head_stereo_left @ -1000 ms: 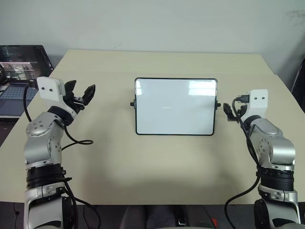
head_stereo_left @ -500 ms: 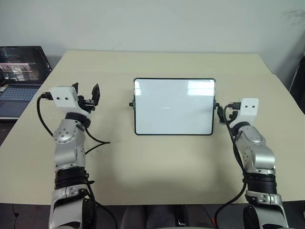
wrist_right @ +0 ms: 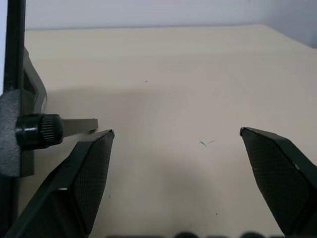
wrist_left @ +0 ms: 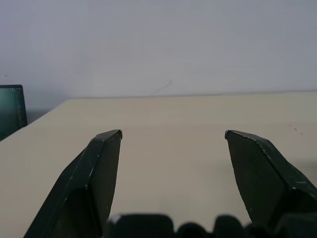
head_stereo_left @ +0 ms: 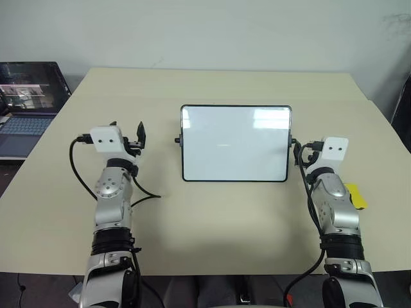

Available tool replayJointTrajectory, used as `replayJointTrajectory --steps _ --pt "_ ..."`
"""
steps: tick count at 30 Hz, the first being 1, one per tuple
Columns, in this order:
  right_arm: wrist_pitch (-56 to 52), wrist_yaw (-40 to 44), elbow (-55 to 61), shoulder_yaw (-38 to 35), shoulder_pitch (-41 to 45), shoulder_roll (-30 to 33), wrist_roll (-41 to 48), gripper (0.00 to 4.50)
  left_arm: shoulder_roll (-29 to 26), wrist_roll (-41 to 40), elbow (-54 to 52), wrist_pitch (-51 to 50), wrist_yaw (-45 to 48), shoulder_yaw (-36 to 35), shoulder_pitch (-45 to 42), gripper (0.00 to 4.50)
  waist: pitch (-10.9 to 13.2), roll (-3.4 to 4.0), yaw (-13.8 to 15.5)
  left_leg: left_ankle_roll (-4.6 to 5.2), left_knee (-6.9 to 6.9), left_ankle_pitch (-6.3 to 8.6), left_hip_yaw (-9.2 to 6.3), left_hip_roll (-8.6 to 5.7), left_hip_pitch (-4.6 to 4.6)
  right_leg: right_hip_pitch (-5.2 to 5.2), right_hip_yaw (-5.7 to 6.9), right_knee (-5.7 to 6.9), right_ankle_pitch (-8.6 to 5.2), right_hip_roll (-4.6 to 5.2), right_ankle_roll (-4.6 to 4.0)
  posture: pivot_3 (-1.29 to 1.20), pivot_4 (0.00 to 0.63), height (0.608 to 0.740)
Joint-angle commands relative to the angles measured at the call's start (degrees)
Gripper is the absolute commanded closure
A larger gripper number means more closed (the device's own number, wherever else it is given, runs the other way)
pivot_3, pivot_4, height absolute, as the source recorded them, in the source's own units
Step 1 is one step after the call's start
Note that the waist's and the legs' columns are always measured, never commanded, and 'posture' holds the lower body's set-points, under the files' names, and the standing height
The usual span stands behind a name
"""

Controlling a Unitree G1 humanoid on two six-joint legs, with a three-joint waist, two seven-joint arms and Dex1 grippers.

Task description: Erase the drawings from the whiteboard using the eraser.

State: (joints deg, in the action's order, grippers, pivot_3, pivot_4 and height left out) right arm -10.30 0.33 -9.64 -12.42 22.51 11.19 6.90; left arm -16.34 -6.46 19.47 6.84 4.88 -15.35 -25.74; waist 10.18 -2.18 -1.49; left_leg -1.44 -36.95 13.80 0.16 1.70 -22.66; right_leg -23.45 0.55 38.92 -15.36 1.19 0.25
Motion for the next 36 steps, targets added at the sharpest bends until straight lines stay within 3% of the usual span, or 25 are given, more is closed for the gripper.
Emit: replayJointTrajectory --steps 1,18,36 --pt "5.61 1.52 0.15 -0.04 -0.42 -0.23 0.32 0.03 0.62 1.55 0.66 2.84 -2.68 0.38 -1.62 0.87 0.0 0.0 -0.04 0.0 0.0 0.0 0.0 0.01 0.01 0.0 -0.01 0.0 0.0 0.0 0.0 0.0 0.15 0.74" --pt "12.88 3.3 -6.66 0.96 -0.73 -1.5 -0.18 0.03 3.61 1.1 0.32 2.41 -3.27 2.46 -1.78 0.87 -0.01 -0.01 -0.01 0.0 0.0 0.0 0.03 0.01 0.06 0.04 -0.01 0.01 0.03 -0.01 0.05 0.0 0.15 0.74" --pt "18.04 2.88 -10.78 3.25 -0.24 -3.63 -2.16 0.03 2.79 0.21 3.45 5.71 -4.98 -0.62 0.53 0.87 -0.01 0.0 -0.36 -0.01 0.04 0.0 0.06 0.07 0.22 0.1 -0.06 0.02 0.02 -0.03 0.06 0.0 0.15 0.74"
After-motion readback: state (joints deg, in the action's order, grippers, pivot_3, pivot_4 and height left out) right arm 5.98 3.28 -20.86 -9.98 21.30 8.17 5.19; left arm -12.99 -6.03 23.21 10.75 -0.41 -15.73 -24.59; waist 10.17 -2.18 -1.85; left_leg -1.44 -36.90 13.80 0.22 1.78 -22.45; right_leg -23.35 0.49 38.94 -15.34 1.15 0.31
